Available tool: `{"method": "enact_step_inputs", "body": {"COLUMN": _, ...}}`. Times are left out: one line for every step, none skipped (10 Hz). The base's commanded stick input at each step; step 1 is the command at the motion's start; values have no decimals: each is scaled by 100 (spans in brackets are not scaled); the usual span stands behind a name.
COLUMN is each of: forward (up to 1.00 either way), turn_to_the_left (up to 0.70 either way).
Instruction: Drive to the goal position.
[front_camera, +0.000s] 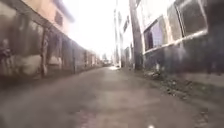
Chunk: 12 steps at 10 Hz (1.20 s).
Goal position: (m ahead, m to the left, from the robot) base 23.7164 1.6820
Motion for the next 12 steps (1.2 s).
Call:
{"method": "enact_step_inputs", "body": {"forward": 100, "turn_to_the_left": 0}}
{"method": "enact_step_inputs", "body": {"forward": 100, "turn_to_the_left": 0}}
{"method": "enact_step_inputs", "body": {"forward": 100, "turn_to_the_left": 0}}
{"method": "enact_step_inputs", "body": {"forward": 100, "turn_to_the_left": 0}}
{"method": "enact_step_inputs", "body": {"forward": 100, "turn_to_the_left": 0}}
{"method": "enact_step_inputs", "body": {"forward": 100, "turn_to_the_left": 0}}
{"method": "enact_step_inputs", "body": {"forward": 100, "turn_to_the_left": 0}}
{"method": "enact_step_inputs", "body": {"forward": 100, "turn_to_the_left": 0}}
{"method": "enact_step_inputs", "body": {"forward": 100, "turn_to_the_left": 0}}
{"method": "enact_step_inputs", "body": {"forward": 100, "turn_to_the_left": 0}}
{"method": "enact_step_inputs", "body": {"forward": 100, "turn_to_the_left": 0}}
{"method": "enact_step_inputs", "body": {"forward": 100, "turn_to_the_left": 0}}
